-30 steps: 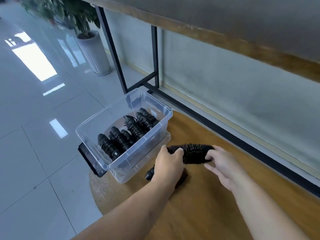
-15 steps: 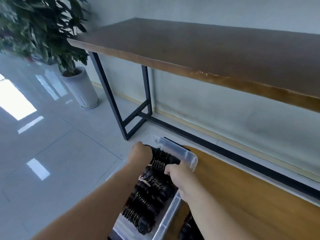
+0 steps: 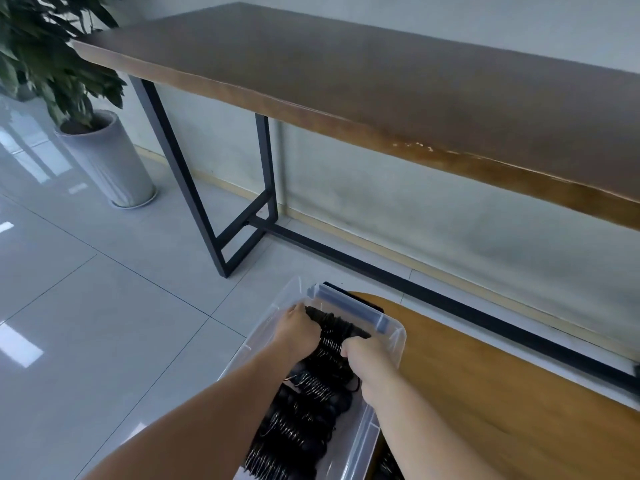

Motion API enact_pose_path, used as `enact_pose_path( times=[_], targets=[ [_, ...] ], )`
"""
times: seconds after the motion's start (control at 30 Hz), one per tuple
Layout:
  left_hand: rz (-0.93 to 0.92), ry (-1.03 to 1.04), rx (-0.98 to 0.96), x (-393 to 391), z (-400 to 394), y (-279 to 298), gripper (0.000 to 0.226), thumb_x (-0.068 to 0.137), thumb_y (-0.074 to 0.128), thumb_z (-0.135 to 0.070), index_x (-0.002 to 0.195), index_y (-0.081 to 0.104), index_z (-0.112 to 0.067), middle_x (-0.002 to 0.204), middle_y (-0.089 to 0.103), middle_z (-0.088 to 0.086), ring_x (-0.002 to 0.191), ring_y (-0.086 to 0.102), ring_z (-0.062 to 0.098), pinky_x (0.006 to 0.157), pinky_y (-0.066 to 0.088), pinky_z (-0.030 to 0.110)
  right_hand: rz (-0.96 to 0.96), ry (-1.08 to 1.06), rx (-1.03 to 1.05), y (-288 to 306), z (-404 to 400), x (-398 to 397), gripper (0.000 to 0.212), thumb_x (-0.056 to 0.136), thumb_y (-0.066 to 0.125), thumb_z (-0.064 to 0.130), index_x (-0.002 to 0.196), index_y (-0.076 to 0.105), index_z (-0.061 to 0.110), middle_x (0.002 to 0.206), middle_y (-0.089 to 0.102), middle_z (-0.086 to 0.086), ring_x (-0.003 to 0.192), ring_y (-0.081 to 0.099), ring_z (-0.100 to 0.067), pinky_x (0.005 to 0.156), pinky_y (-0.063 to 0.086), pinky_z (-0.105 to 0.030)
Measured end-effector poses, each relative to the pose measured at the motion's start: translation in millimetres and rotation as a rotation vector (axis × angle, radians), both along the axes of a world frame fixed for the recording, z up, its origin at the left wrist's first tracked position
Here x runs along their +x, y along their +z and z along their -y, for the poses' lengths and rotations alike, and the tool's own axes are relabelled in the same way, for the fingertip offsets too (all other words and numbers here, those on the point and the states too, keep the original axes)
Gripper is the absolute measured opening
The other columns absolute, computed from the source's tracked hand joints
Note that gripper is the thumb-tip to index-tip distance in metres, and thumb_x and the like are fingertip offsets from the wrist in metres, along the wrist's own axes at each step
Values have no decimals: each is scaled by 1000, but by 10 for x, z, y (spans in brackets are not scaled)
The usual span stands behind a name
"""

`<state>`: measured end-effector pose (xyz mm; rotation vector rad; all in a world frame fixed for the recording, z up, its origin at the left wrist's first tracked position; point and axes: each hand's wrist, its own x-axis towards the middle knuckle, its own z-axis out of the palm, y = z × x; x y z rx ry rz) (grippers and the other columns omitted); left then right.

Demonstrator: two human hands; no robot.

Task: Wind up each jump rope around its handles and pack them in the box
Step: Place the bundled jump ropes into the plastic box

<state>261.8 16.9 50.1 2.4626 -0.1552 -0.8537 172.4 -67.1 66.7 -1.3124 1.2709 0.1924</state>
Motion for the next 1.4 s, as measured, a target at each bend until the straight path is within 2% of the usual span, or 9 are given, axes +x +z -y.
enact_pose_path(
  times=[0.13,0.33,0.43,0.5,0.57,0.97,1.1,1.2,1.4],
  targets=[
    [-2,-59,6,-9,22,19,59,96,35,-3,153,22,-3,161,23,9,148,22,23,116,22,28,-54,90,14,-32,62,61,56,90,50,0,144,34,-5,145,42,-18,133,41,-36,109,37,-46],
    [93,-24,-25,-75,34,78,51,97,40,-4,147,36,-4,155,30,13,141,33,28,111,31,33,-59,205,45,119,143,78,63,91,54,10,149,29,6,104,44,-9,101,46,-27,85,42,-36],
    [121,56,-120,-224,138,163,56,94,37,-2,148,40,-15,153,36,6,131,46,27,104,43,33,36,165,43,223,263,-18,71,86,62,13,148,29,6,134,44,-11,110,50,-26,90,45,-38],
    [170,97,-180,-344,221,264,49,96,37,-5,141,50,-19,146,45,6,122,53,26,96,45,32,119,180,3,336,331,-109,42,83,62,12,123,53,3,115,54,-8,93,53,-23,83,45,-38],
    [234,90,-247,-509,314,332,31,97,39,-8,116,60,-18,129,58,7,108,58,26,85,46,33,169,192,-58,436,439,-256,8,87,55,7,82,48,6,81,40,-7,72,37,-21,70,33,-34],
    [174,194,-508,-2052,942,363,27,102,44,-18,121,63,-20,104,65,-1,86,58,16,66,41,24,268,234,-106,312,1169,-1353,15,86,52,2,72,58,3,81,47,-11,76,43,-22,70,38,-33],
    [18,513,-506,-2460,924,-13,27,100,45,-23,121,61,-23,109,66,-1,83,60,13,66,46,25,175,355,-164,40,1294,-1692,19,93,52,8,99,70,7,86,64,-11,80,54,-23,74,47,-30],
    [-92,799,-482,-2874,831,-329,31,99,44,-24,127,57,-21,116,59,-1,94,61,17,75,51,31,73,468,-166,-243,1351,-1884,35,93,50,8,126,59,-2,118,63,-28,101,61,-44,99,47,-46],
    [-309,1118,-443,-3226,671,-835,40,101,42,-23,140,49,-15,123,57,5,109,56,28,101,46,39,-12,626,-134,-763,1322,-1986,55,90,49,5,145,47,12,145,50,-7,131,47,-28,106,37,-34]
  ],
)
